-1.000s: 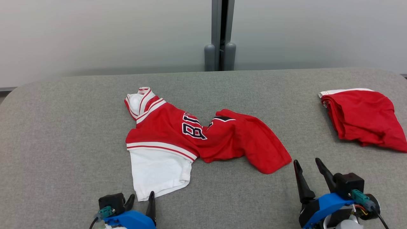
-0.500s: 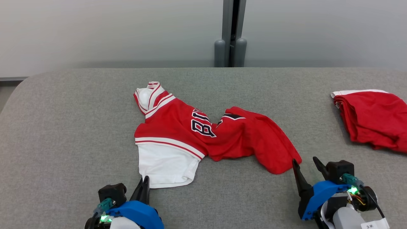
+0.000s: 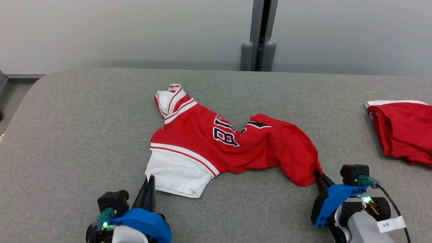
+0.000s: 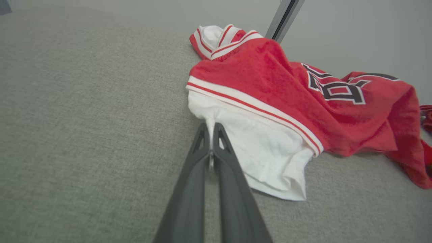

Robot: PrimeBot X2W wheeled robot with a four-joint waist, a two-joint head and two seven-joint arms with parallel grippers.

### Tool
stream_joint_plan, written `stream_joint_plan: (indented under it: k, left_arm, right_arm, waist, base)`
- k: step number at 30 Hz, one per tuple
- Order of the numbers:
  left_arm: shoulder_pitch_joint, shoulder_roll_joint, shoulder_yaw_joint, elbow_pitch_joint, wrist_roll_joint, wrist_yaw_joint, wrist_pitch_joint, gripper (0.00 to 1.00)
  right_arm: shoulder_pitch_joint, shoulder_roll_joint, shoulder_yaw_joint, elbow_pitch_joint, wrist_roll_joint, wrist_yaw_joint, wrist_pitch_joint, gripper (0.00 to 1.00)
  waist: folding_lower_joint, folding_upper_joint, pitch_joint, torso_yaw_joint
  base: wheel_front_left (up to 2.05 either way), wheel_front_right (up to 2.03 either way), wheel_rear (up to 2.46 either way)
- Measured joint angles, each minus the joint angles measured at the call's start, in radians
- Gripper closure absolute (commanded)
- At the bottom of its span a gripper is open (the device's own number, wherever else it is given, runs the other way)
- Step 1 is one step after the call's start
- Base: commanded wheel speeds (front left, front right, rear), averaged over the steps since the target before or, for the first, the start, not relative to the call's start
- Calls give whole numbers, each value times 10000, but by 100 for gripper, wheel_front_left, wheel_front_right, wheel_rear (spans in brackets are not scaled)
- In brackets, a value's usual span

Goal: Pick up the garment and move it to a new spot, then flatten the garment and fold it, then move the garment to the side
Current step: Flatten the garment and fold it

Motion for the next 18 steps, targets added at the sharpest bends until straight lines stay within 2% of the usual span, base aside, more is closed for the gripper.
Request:
stream_joint_plan:
  k: [4,8,11,18]
  left_arm:
    - [-24,61,98,-497,-161,-130,-167,100]
    - [-362,362,213,-1528,-146,-257,-320,100]
    - [-746,570,395,-2763,-270,-337,-357,100]
    - [-2072,1724,706,-5816,142,-297,639,100]
  right_arm:
    - [-214,0,370,-198,807,0,-297,100]
    - [-384,-2,825,-951,1860,0,-360,100]
    - [-430,-4,1080,-1941,2313,0,-196,100]
    - [-358,-533,972,-5377,3112,0,932,100]
  waist:
    - [0,0,-80,-124]
    - [1,0,-273,-279]
    - [0,0,-472,-420]
    - [-1,1,-939,-807]
  base:
    - [0,0,0]
    - [0,0,0]
    - [0,0,0]
    - [0,0,0]
